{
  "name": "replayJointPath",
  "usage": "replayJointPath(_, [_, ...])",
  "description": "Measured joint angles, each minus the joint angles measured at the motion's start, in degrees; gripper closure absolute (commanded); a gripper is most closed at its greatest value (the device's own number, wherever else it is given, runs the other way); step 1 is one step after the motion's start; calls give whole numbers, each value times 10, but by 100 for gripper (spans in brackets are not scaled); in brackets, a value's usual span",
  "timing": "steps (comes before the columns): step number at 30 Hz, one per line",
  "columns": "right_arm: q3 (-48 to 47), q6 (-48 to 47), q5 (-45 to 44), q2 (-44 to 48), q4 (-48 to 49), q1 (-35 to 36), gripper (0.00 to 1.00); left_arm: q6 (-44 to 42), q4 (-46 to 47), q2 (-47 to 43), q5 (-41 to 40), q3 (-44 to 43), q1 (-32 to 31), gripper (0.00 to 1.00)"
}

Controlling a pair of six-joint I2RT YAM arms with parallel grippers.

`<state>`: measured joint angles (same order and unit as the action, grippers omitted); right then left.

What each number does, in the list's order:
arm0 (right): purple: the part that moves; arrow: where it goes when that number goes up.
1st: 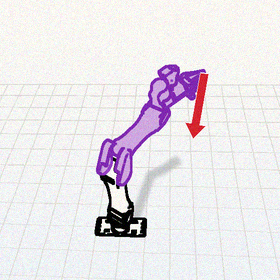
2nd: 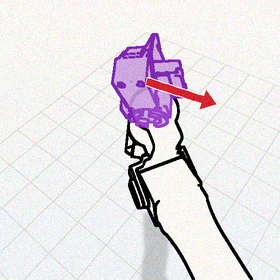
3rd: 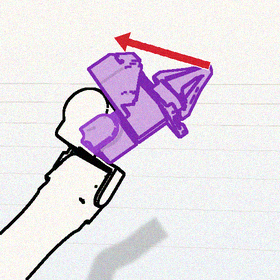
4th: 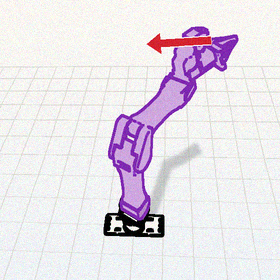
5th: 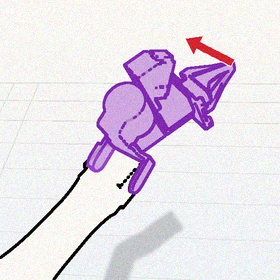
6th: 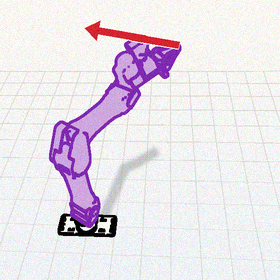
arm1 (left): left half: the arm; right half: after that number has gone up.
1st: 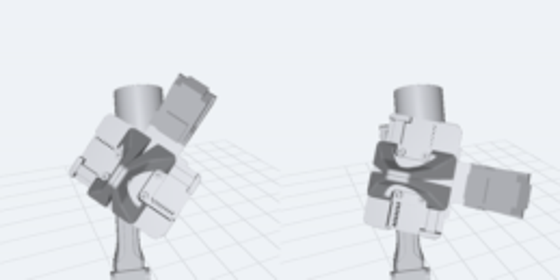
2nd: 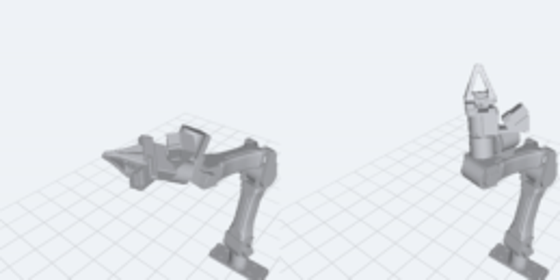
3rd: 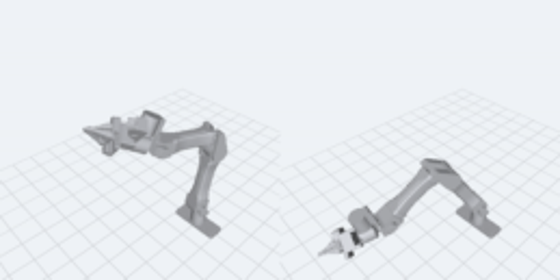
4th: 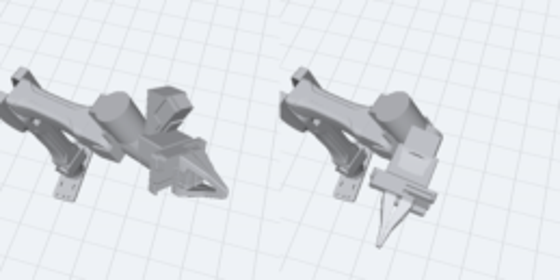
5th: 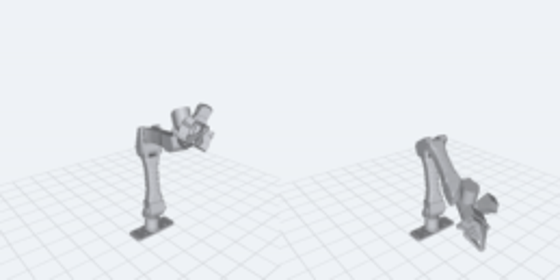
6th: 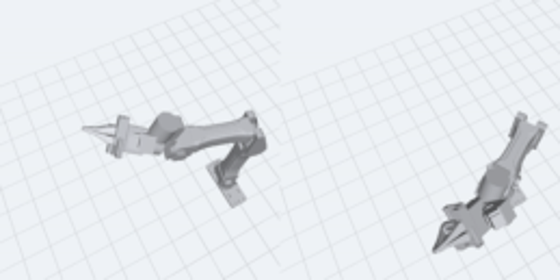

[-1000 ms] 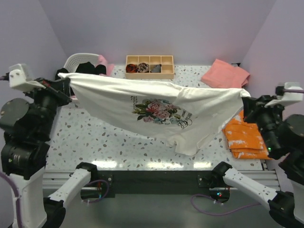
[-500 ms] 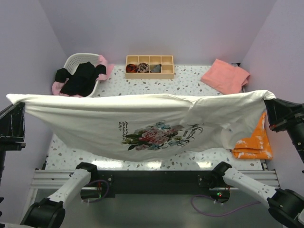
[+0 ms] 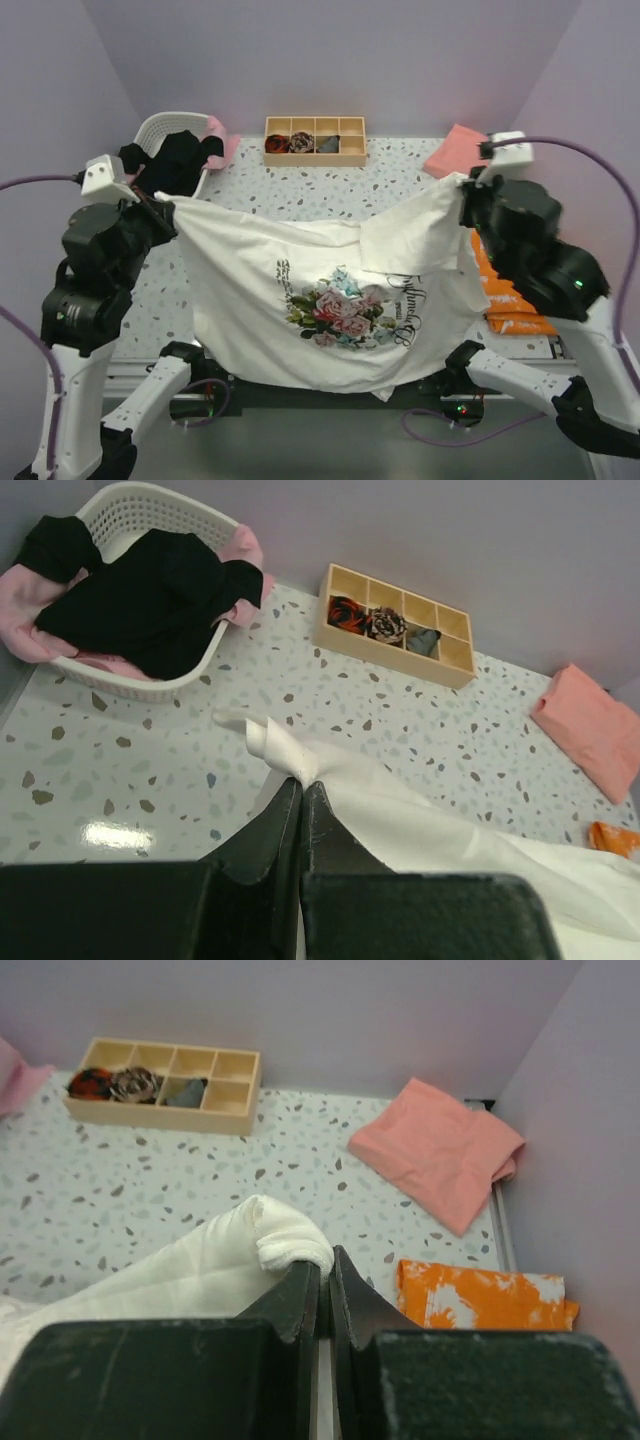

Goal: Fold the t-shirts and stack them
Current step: Flatten out the tshirt

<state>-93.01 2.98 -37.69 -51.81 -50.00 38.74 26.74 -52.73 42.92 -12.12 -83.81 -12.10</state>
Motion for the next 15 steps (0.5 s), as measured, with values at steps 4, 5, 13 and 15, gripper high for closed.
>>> replayJointPath(4, [133, 7, -22, -55, 60, 0, 100, 14, 60, 11, -32, 127, 0, 100])
replayJointPath(5, [155, 9, -25, -68, 67, 0, 100, 17, 80, 15, -38, 156, 0, 100])
replayJointPath(13, [238, 25, -6, -180, 169, -101, 100, 43, 249, 178, -62, 322, 0, 100])
replayJointPath(15, [238, 33, 10, -219, 198, -152, 100, 42, 286, 240, -62, 332, 0, 100])
